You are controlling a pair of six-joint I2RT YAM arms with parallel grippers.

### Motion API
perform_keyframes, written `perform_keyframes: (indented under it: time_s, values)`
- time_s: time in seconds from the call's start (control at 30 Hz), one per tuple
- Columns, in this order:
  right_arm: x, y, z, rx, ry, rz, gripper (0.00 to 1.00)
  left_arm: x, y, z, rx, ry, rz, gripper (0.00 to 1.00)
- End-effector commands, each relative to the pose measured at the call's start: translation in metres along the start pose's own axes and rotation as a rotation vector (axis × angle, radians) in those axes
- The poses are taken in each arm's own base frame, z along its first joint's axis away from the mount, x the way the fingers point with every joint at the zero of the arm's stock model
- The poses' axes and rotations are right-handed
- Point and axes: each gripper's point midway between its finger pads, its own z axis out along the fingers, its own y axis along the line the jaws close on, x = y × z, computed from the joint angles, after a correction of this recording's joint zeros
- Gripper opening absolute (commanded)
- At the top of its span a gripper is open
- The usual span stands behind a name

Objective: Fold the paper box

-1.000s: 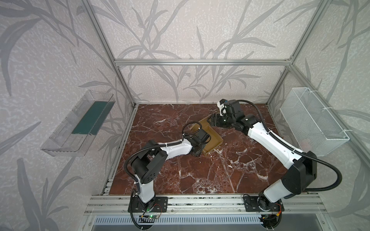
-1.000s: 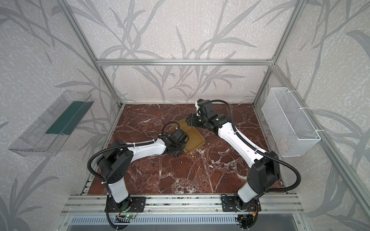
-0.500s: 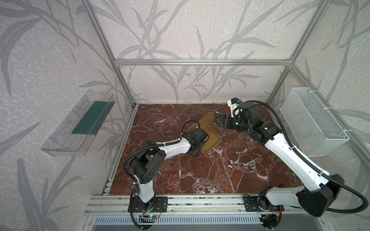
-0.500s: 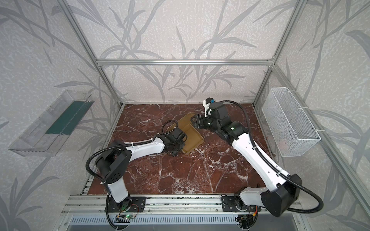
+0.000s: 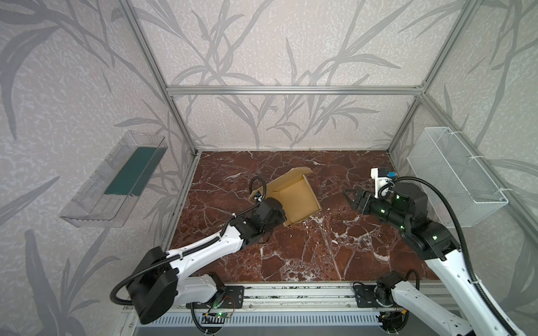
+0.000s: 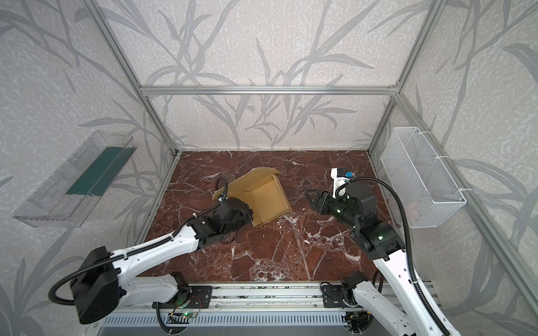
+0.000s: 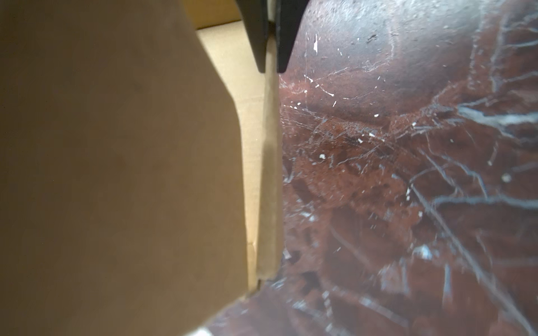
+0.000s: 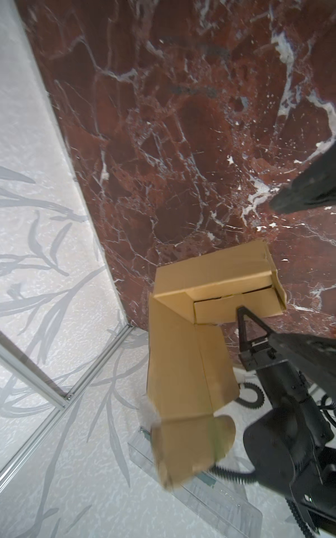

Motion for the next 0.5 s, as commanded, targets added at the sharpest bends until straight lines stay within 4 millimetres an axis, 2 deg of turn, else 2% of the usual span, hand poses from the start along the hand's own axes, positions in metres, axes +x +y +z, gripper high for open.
perform_keyframes:
  time_s: [0.0,0.1,0.2,0.33,0.47]
  values:
    - [0.015,0.016,0.005,-0.150,0.043,0.007,0.66,-0.020,-0.017,-0.034,0.094,-0.142,0.164,0.00]
    - [0.025,0.016,0.006,-0.195,0.042,0.046,0.66,-0.020,-0.022,-0.063,0.141,-0.197,0.269,0.00]
    - [0.036,0.008,0.009,-0.194,0.054,0.089,0.66,-0.016,-0.024,-0.083,0.180,-0.222,0.336,0.00]
    - [0.049,-0.002,0.017,-0.196,0.074,0.146,0.66,-0.008,-0.023,-0.094,0.218,-0.223,0.361,0.00]
    - [0.062,0.006,0.033,-0.314,0.120,0.260,0.66,0.000,-0.026,-0.096,0.228,-0.213,0.388,0.00]
